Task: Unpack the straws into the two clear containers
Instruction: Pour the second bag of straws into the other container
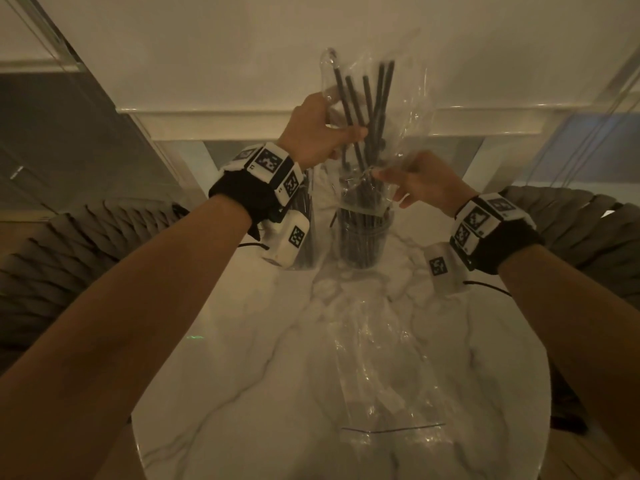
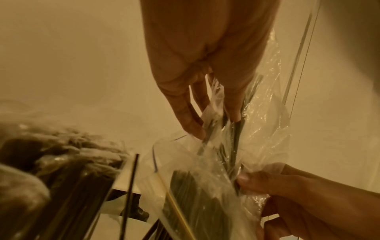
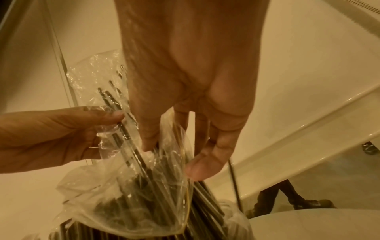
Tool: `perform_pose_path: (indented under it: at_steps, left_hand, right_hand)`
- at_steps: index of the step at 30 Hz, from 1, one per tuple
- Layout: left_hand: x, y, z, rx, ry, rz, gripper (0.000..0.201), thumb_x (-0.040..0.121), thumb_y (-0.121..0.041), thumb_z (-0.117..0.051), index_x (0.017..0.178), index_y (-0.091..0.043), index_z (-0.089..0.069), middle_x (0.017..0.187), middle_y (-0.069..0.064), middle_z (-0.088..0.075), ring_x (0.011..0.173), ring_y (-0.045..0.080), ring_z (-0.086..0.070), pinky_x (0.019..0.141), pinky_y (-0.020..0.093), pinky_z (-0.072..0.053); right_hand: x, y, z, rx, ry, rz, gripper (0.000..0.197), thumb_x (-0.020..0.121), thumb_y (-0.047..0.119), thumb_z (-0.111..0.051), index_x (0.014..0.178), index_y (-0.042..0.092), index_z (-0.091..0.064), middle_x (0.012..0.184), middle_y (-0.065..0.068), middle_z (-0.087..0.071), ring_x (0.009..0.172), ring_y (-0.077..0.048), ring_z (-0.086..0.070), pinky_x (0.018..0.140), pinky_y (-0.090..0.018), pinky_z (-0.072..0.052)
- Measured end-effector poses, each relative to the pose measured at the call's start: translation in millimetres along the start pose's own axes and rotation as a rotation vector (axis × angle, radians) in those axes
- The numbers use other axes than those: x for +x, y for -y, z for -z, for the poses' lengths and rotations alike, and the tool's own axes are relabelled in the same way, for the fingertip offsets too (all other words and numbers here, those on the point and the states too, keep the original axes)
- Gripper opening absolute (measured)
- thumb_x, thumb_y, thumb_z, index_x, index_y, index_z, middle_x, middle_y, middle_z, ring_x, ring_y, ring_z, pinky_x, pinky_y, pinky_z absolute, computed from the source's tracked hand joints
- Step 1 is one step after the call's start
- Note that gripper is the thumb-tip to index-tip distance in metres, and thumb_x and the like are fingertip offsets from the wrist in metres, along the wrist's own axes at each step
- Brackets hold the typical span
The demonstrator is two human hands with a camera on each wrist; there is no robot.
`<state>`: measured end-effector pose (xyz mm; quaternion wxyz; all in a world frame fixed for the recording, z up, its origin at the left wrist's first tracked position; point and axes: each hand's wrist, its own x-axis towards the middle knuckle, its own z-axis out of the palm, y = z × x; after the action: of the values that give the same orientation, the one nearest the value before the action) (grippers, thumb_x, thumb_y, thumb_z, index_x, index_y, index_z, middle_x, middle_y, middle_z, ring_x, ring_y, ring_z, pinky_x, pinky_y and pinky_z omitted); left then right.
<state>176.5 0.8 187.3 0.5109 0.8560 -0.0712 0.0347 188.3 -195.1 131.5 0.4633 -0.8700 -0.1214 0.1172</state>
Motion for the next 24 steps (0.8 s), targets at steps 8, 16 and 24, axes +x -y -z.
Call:
perform_pose_path:
  at_steps: [8, 16, 24]
  left_hand:
    - [3.2, 2.1, -6.9, 0.097, 0.056, -0.015, 0.063, 0.075, -0.027, -0.078, 0.132, -0.023, -0.05, 0.1, -0.002, -0.06, 0.088, 0.018, -0.064, 0.054, 0.022, -0.056]
    - [4.7, 1.8, 0.9, 0.131, 0.089, -0.001, 0.065, 0.068, -0.032, -0.083, 0.124, -0.023, -0.052, 0.095, -0.017, -0.054, 0.086, 0.008, -0.057, 0.074, 0.029, -0.047]
    - [2.0, -1.6, 7.3, 0.185, 0.141, 0.03, 0.064, 0.07, -0.034, -0.081, 0.125, -0.021, -0.051, 0.094, -0.005, -0.06, 0.08, 0.008, -0.058, 0.071, 0.027, -0.047]
  right_hand:
    - [-8.3, -5.6, -1.6, 0.087, 0.055, -0.056, 0.012, 0.084, 0.03, -0.067, 0.093, 0.023, -0.065, 0.088, 0.003, -0.068, 0.067, -0.017, -0.062, 0.065, -0.033, -0.055]
    - [-7.8, -15.9, 8.6, 0.119, 0.065, -0.072, 0.035, 0.079, 0.024, -0.072, 0.111, 0.013, -0.061, 0.098, -0.004, -0.069, 0.063, -0.016, -0.064, 0.057, -0.028, -0.055]
    - [-13.1, -13.7, 12.6, 0.122, 0.093, -0.102, 0.065, 0.078, 0.021, -0.074, 0.133, 0.019, -0.039, 0.096, -0.008, -0.069, 0.061, -0.018, -0.064, 0.053, -0.028, -0.055]
